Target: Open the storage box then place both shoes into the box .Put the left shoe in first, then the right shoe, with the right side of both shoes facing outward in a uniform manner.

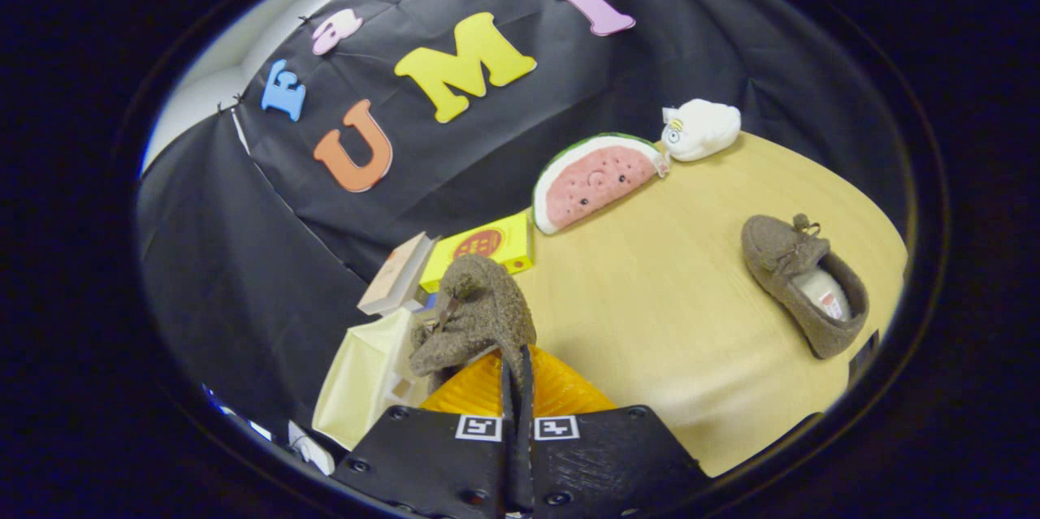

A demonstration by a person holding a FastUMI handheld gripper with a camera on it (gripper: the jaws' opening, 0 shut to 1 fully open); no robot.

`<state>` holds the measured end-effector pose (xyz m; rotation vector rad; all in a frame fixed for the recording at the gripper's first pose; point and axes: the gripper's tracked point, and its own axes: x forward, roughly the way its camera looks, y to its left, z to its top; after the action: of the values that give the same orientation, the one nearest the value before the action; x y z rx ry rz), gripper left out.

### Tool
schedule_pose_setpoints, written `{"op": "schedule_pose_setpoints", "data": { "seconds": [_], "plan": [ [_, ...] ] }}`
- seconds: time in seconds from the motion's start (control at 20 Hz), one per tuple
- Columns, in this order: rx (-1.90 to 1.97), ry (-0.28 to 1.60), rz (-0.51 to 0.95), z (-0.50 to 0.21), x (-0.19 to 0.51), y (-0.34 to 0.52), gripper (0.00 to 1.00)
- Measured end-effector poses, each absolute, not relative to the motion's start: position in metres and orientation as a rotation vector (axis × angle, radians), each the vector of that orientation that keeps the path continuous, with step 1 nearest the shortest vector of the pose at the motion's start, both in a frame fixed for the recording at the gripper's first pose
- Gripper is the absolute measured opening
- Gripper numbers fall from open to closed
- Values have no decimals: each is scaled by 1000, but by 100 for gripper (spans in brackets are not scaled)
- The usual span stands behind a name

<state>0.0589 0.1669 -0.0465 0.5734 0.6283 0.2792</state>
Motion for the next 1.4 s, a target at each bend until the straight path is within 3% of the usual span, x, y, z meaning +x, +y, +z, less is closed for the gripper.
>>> {"op": "schedule_pose_setpoints", "data": {
  "seconds": [0.25,0.45,0.9,1.1,1.4],
  "plan": [
    [578,580,344,20,45,246,0],
    [611,585,338,31,44,306,0],
    [706,719,281,-34,32,412,0],
    [685,751,221,-66,34,424,0],
    [704,819,241,-92,31,452,0]
  ]
}}
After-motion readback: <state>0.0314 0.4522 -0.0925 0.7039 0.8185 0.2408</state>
